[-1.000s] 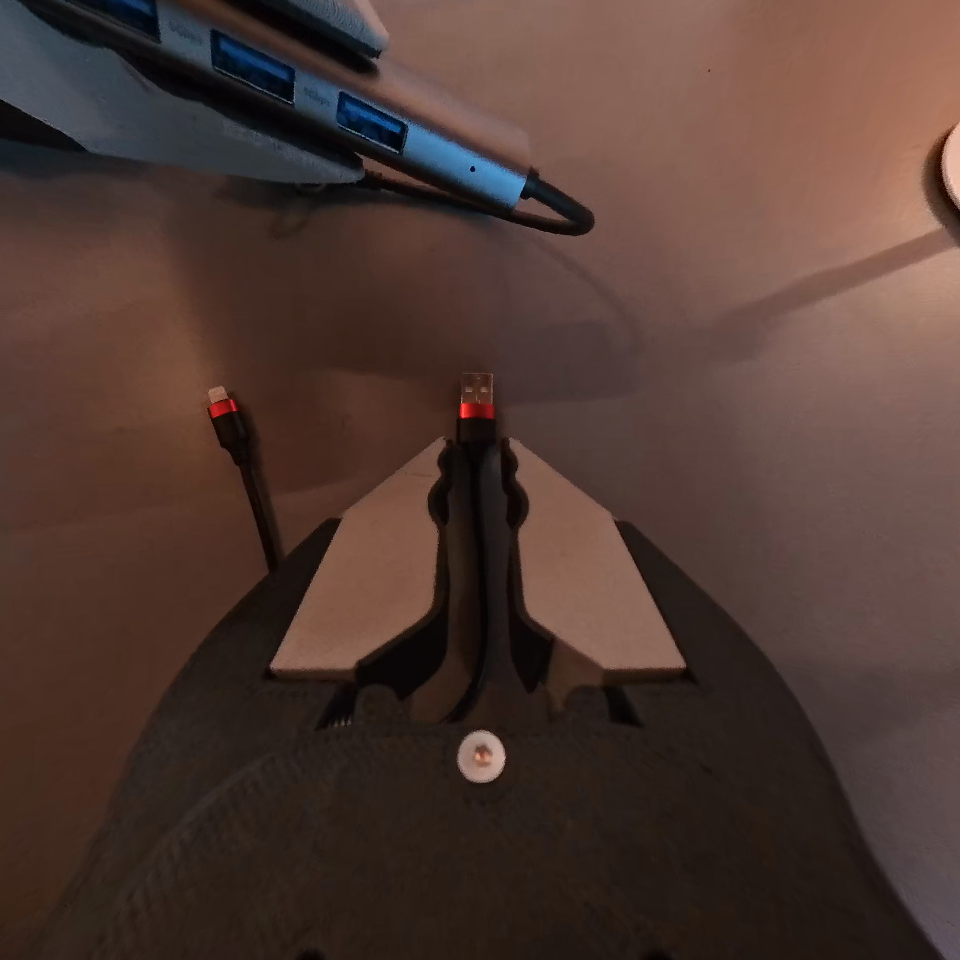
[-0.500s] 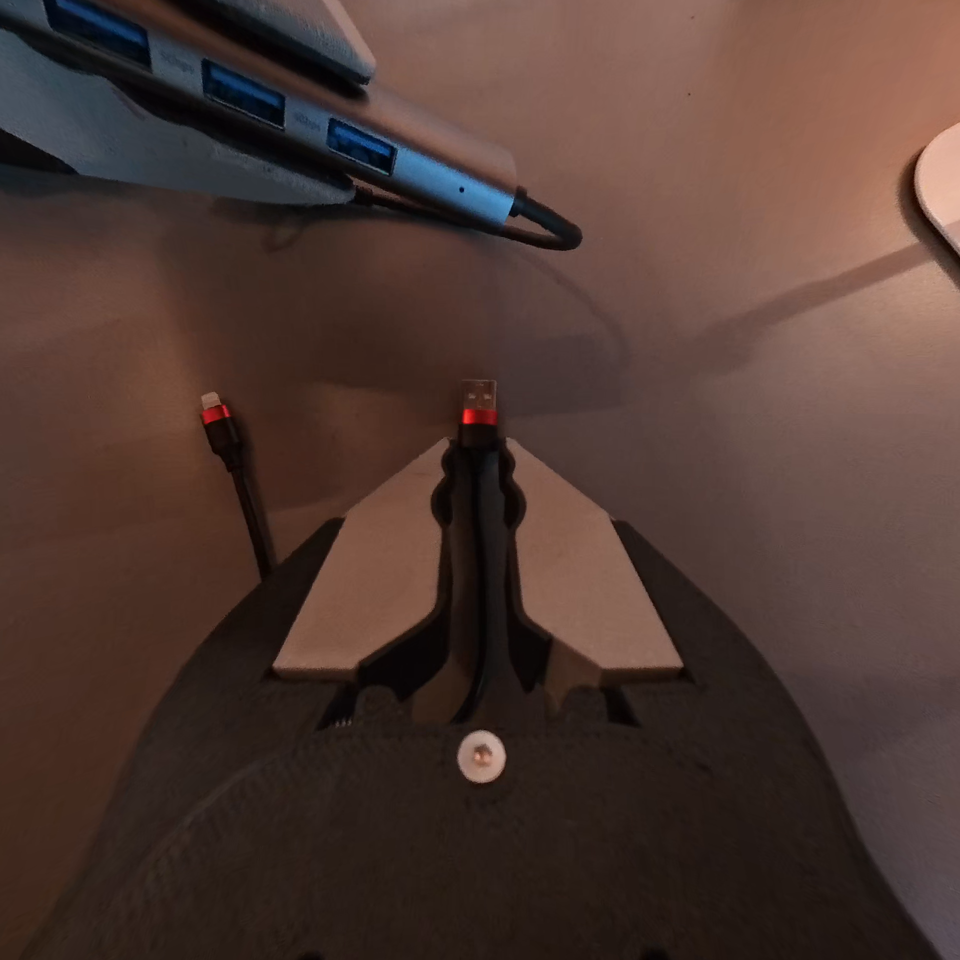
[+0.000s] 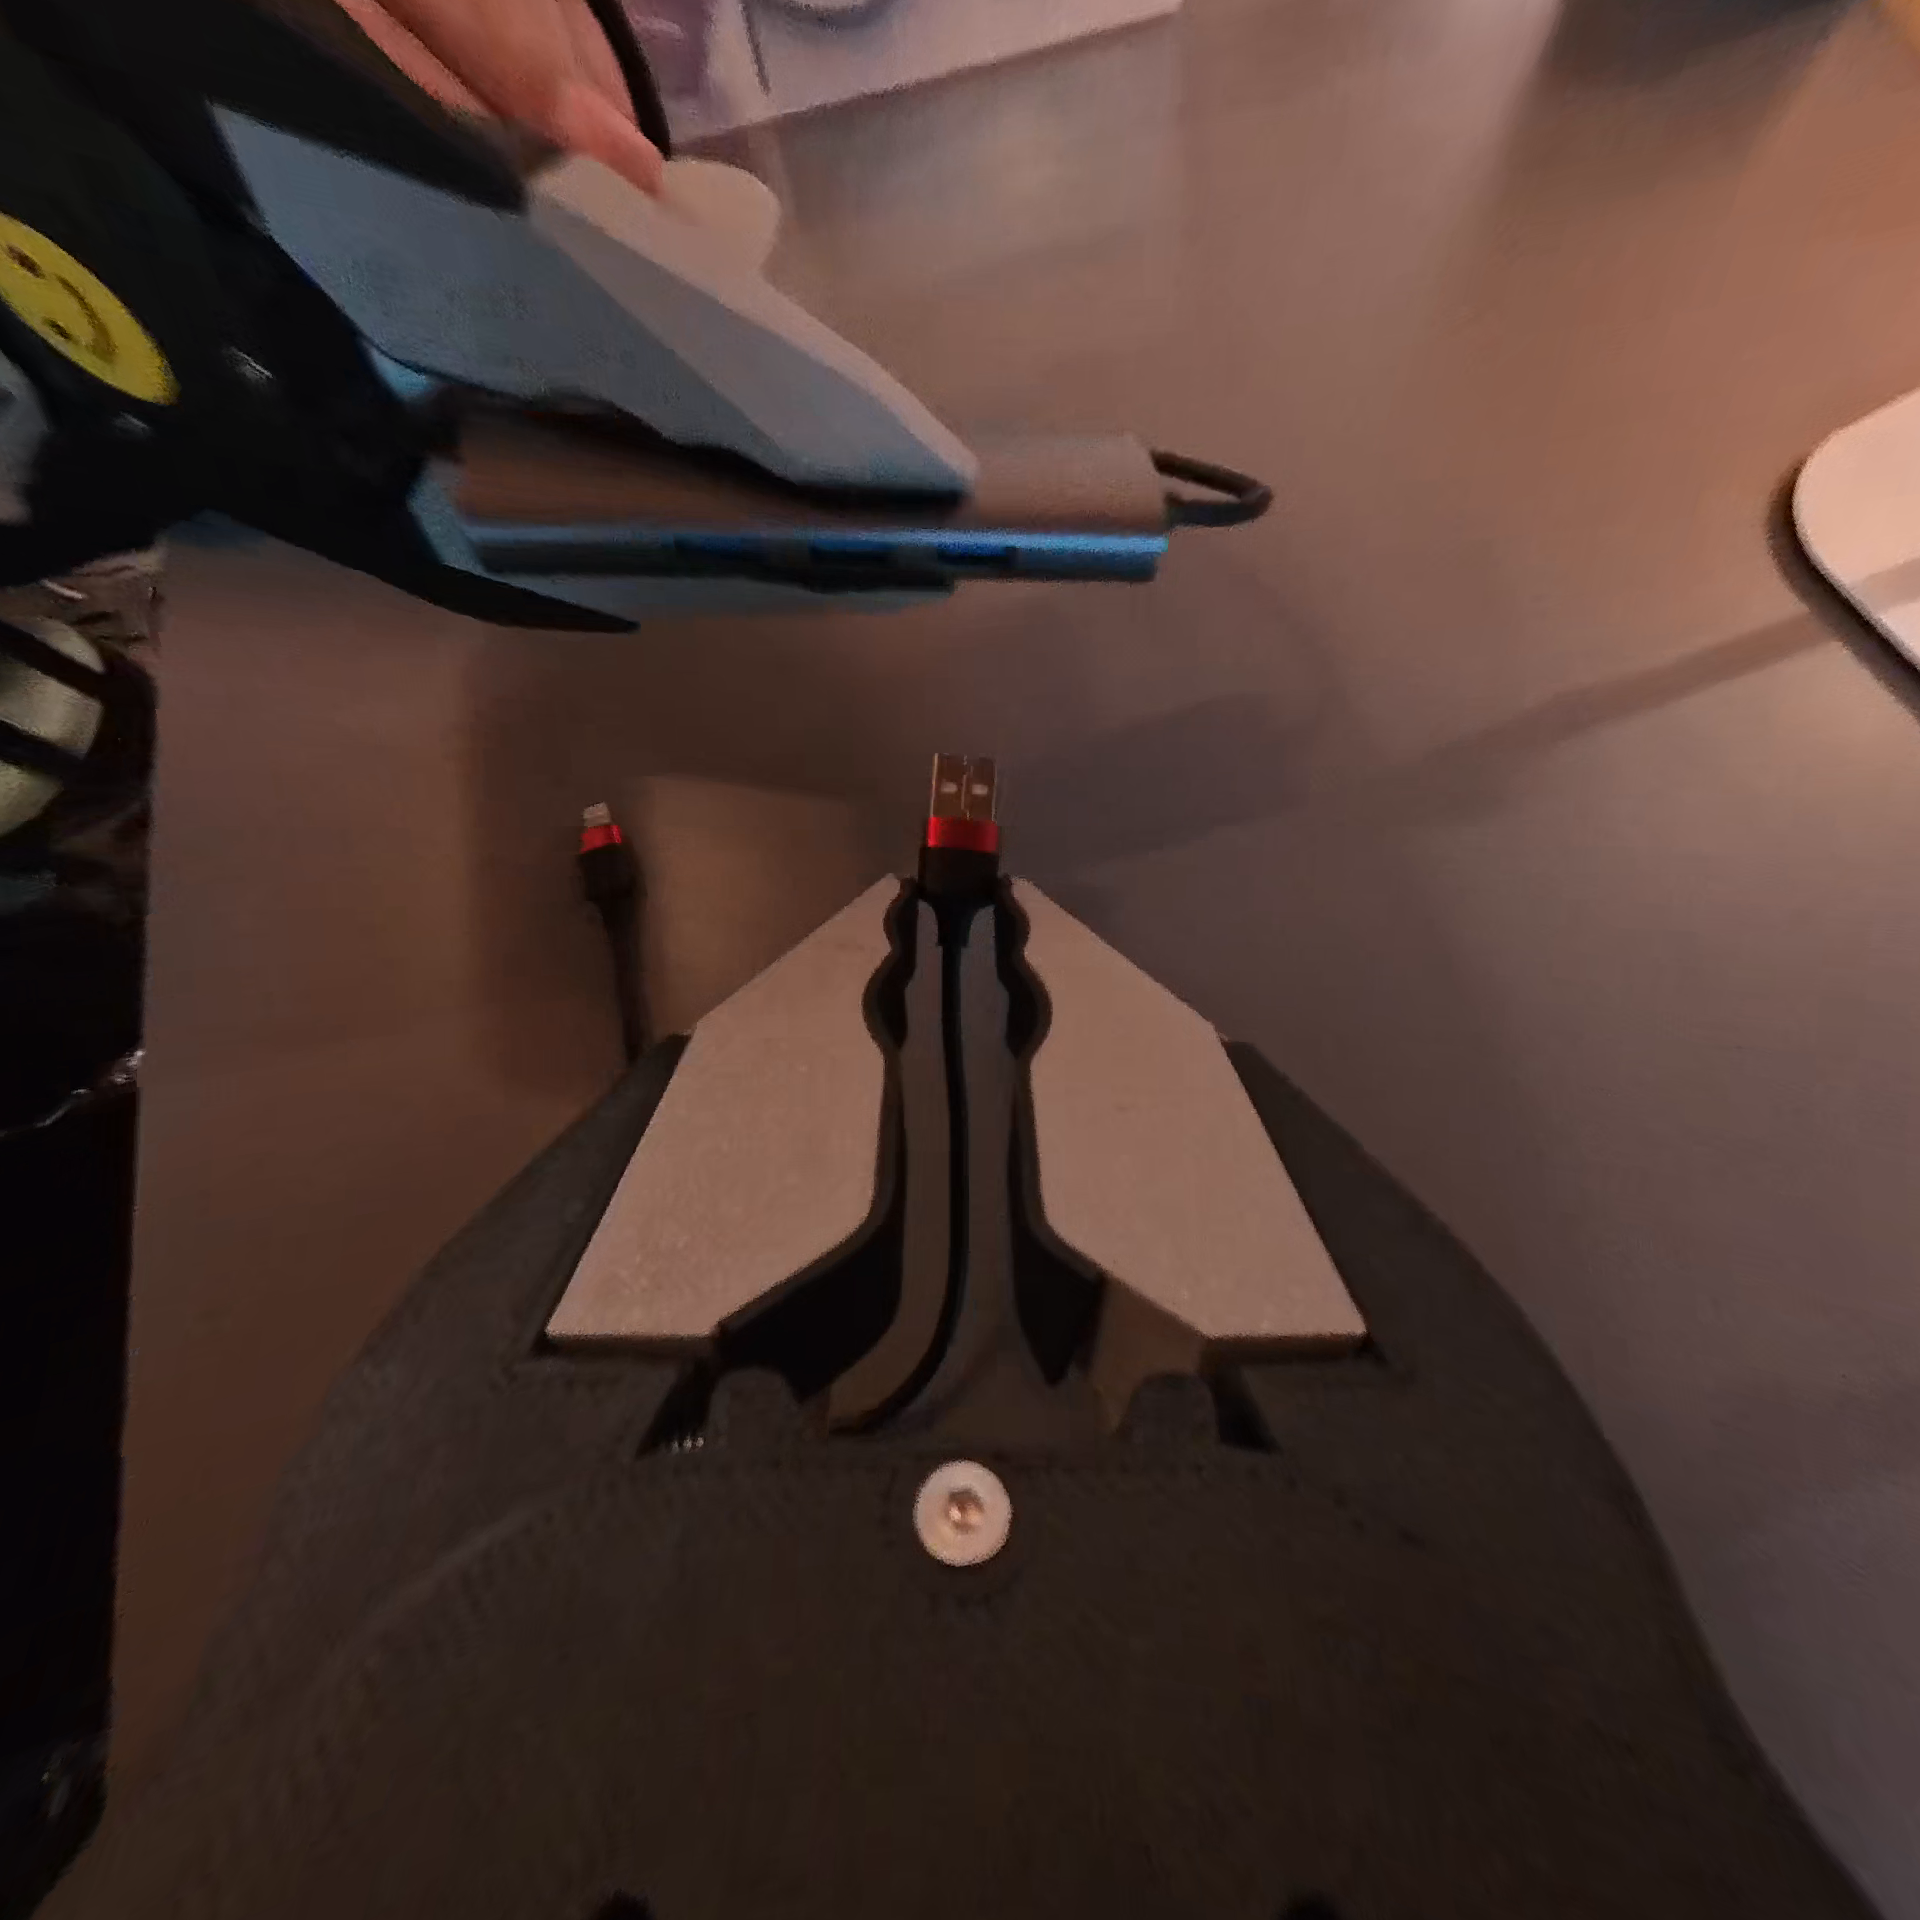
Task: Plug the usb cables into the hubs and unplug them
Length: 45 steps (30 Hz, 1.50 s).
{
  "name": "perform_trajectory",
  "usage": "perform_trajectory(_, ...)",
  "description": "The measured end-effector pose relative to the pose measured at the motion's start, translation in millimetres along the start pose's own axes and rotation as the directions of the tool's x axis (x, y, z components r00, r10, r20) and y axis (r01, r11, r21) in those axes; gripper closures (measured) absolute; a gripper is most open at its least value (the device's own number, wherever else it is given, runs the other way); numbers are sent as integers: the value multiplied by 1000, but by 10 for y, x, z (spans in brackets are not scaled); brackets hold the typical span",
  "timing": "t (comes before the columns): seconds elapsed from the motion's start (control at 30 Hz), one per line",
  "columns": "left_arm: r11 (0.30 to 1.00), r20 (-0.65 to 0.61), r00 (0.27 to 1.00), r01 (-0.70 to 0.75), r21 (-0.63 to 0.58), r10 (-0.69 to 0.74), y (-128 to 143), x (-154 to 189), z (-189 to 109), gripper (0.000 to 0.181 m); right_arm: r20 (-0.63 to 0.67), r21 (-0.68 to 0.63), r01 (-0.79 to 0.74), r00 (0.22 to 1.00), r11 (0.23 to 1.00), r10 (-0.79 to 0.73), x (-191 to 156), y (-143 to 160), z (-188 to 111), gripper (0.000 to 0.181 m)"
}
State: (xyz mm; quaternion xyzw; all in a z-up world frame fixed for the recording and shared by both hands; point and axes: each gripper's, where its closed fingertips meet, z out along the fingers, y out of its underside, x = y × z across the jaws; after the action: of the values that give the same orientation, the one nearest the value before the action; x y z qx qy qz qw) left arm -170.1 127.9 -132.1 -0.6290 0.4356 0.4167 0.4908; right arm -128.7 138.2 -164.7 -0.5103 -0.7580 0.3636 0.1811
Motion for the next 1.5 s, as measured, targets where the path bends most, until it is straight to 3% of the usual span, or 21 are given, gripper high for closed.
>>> perform_trajectory(0.2,988,37,988,-151,-32,152,-13,64,-5,167,-11,7,74,997,997,-74,-157,-109,-79,170)
perform_trajectory(0.8,985,26,984,-174,1,174,-166,139,-19,167,-42,-10,112,993,994,-112,-184,-122,-92,170)
perform_trajectory(1.1,996,-13,1000,20,90,-19,-273,55,-98,167,-236,-13,-8,972,1000,4,334,6,-179,170)
perform_trajectory(1.33,976,-52,992,120,180,-113,-437,14,-184,167,-208,28,-24,978,999,29,318,-49,-83,170)
perform_trajectory(1.5,967,4,983,180,180,-184,-418,-145,-200,167,-179,195,-59,979,979,94,287,-277,-125,170)
